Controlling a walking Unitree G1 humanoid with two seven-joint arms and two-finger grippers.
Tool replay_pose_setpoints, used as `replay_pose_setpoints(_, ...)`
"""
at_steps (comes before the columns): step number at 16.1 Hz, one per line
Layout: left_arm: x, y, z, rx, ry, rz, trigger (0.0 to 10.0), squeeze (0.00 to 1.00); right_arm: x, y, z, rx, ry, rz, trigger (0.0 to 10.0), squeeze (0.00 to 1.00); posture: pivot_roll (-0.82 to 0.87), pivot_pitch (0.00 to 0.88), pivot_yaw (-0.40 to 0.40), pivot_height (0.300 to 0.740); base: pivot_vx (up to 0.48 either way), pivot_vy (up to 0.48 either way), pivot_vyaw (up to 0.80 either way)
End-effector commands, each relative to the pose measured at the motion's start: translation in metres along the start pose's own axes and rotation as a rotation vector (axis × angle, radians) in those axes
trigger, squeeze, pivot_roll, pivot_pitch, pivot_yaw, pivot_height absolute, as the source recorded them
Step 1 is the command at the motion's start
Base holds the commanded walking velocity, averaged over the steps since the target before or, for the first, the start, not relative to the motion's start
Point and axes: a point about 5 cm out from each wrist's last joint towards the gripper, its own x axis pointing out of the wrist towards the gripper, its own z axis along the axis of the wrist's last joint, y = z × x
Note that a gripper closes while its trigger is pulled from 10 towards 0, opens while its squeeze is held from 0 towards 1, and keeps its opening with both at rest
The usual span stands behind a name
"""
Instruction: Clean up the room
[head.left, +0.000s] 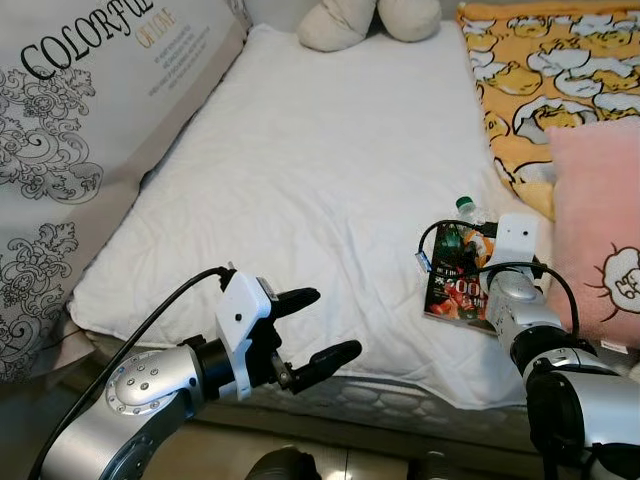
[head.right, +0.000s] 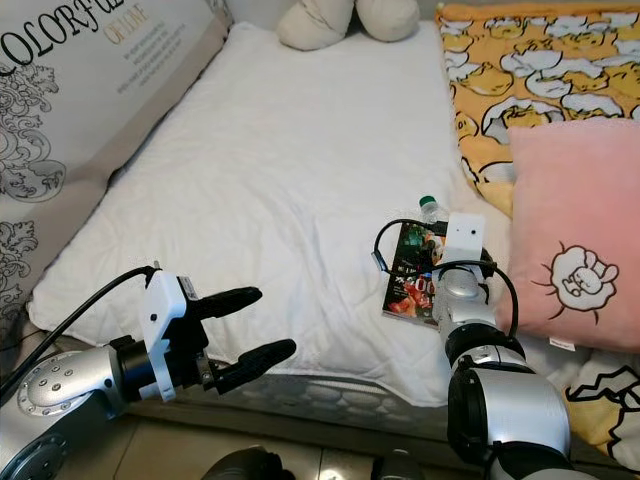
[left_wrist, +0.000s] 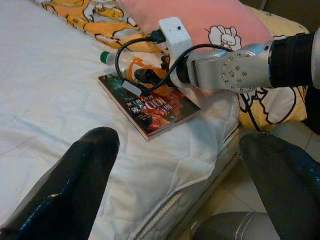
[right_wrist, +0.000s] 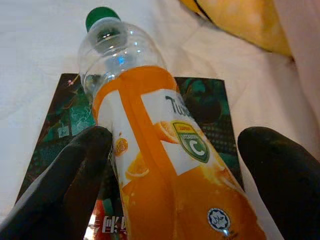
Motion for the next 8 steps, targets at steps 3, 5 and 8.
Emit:
replay_pose_setpoints(3, -0.0038, -0.0051, 0.0035, -0.011, 0.011, -0.008, 10.0, 0.00, -0.0019, 0.0071, -0.0104, -0.048, 0.059, 0.034, 9.8, 0.00, 0.09, 0.103, 0.153, 0.703, 0.000, 0.000, 0.00)
replay_pose_setpoints(5, -0.0048, -0.0067, 0.0022, -0.021, 0.018, -0.007, 10.0, 0.00, -0.0025, 0.0080, -0.0136, -0.033, 0.074, 0.042, 0.0, 0.00, 0.09, 0.108, 0.152, 0.703, 0.000, 0.000, 0.00)
replay_pose_setpoints(8, -0.0038, -0.0044, 0.0010, -0.028, 0.026, 0.003, 10.0, 0.00, -0.0038, 0.0160, -0.0143, -0.022, 0.078, 0.072, 0.0, 0.00, 0.09, 0.104, 0.154, 0.703, 0.000, 0.000, 0.00)
